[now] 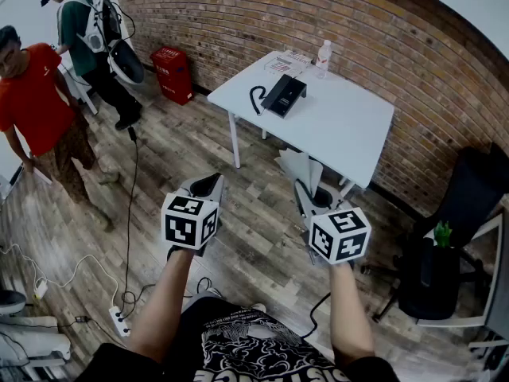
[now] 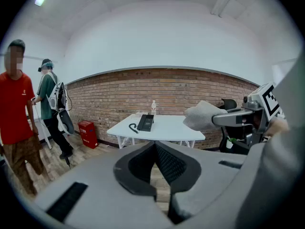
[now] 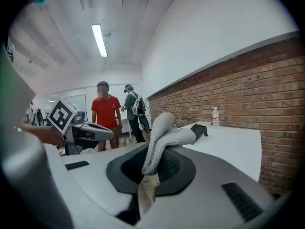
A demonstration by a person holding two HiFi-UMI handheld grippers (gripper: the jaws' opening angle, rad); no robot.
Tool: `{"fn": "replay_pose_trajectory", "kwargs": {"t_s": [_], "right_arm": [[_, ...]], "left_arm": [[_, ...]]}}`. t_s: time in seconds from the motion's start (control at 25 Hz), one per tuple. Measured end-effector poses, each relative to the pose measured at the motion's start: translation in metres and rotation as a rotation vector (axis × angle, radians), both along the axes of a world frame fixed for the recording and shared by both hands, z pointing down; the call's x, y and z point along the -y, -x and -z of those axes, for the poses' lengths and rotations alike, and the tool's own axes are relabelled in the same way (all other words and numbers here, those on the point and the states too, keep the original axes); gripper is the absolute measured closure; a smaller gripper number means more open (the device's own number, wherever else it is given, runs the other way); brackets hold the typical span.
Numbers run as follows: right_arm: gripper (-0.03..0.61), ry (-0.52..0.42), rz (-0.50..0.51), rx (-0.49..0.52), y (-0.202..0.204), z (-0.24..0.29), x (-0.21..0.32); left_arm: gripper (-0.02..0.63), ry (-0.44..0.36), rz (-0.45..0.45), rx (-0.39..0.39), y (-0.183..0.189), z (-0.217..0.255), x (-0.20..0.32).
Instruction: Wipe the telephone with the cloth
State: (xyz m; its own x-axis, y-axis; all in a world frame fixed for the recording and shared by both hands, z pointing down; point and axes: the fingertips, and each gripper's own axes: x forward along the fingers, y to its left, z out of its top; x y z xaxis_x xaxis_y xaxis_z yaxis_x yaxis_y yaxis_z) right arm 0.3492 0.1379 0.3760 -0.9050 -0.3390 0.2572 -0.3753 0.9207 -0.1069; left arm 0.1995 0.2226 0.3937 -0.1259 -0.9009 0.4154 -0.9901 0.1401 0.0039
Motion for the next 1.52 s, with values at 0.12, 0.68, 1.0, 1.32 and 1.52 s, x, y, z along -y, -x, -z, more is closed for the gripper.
{"fn": "replay_pose_trajectory", "kwargs": {"t_s": [0.12,0.68,1.0,1.32,1.52], "right_arm": [[0.568,0.001,-0.002,-0.004,-0.004,-0.003,0.003],[0.568,0.038,-0.028,-0.038,0.013,-0.028,0.028],[0.568,0.065,-0.092,-0.086,0.074,-0.042,0.067],[0.568,0.081,-0.177,-0.131,0.15,-0.046,0.106],[0.568,0.08,-0.229,-0.144,0.187,-0.042,0.126]], "left_arm": [[0.607,0.002,-0.013,0.002,-0.007,-0.002,0.005],[0.607,0.025,-0.064,-0.022,0.009,-0.025,0.042],[0.607,0.056,-0.147,-0.042,0.072,-0.045,0.094],[0.607,0.056,-0.237,-0.066,0.155,-0.046,0.151],[0.607,0.06,-0.282,-0.08,0.197,-0.048,0.173]]}}
